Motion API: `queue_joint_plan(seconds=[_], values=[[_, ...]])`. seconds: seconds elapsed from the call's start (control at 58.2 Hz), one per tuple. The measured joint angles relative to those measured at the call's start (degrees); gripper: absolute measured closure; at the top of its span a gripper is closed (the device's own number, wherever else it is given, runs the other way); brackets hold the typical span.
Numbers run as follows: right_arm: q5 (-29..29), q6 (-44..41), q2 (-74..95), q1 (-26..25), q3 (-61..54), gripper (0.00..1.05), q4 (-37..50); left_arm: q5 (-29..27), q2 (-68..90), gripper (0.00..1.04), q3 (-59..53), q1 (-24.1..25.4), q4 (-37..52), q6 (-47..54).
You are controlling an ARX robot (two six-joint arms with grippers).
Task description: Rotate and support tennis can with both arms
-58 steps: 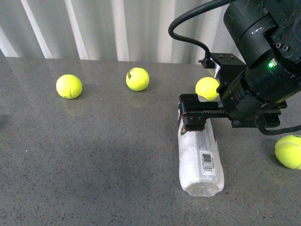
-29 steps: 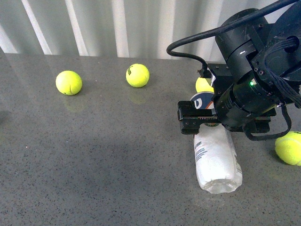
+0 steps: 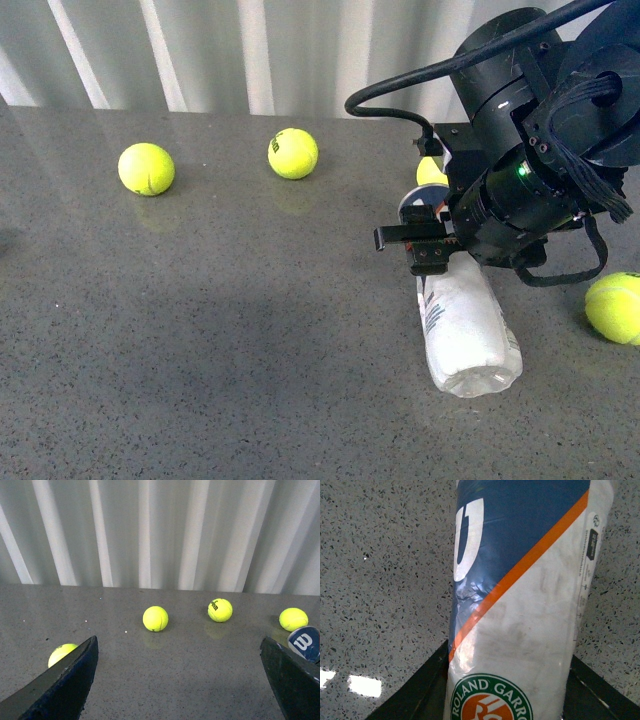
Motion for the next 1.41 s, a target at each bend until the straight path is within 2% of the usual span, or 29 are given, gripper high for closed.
queue_joint_plan(seconds=[0.223, 0.481, 0.67, 0.824, 0.876, 0.927, 0.979, 1.064, 1.116, 1.167, 1.288, 1.408], values=[[0.7, -0.7, -2.1, 0.6, -0.5, 0.76, 0.0, 0.0, 0.0, 0.07, 0.0, 0.0, 0.0, 0.0], [2.3, -2.4, -7.5, 2.0, -1.9, 0.87, 0.1, 0.0, 0.0, 0.07, 0.0, 0.0, 0.0, 0.0], [9.1, -8.4, -12.8, 4.0, -4.7, 0.93, 3.8, 0.0, 0.0, 0.07, 0.0, 0.0, 0.0, 0.0], [17.1, -20.1, -18.0, 5.6, -9.7, 0.95, 13.8, 0.0, 0.0, 0.07, 0.0, 0.0, 0.0, 0.0], [20.2, -26.8, -19.2, 6.2, -12.2, 0.95, 20.3, 0.0, 0.0, 0.07, 0.0, 0.0, 0.0, 0.0], [20.9, -35.8, -19.6, 6.6, -15.1, 0.96, 28.0, 0.0, 0.0, 0.07, 0.0, 0.0, 0.0, 0.0], [19.6, -43.1, -19.5, 6.8, -17.7, 0.96, 34.6, 0.0, 0.0, 0.07, 0.0, 0.0, 0.0, 0.0], [14.1, -58.8, -18.2, 7.2, -23.1, 0.96, 46.2, 0.0, 0.0, 0.07, 0.0, 0.0, 0.0, 0.0], [10.1, -70.4, -16.8, 7.9, -26.0, 0.96, 50.8, 0.0, 0.0, 0.07, 0.0, 0.0, 0.0, 0.0], [7.5, -77.2, -15.4, 8.8, -27.4, 0.96, 52.3, 0.0, 0.0, 0.07, 0.0, 0.0, 0.0, 0.0], [3.8, -83.3, -11.9, 10.6, -27.9, 0.96, 54.5, 0.0, 0.0, 0.07, 0.0, 0.0, 0.0, 0.0], [1.4, -84.2, -8.3, 12.0, -26.3, 0.96, 54.9, 0.0, 0.0, 0.07, 0.0, 0.0, 0.0, 0.0]])
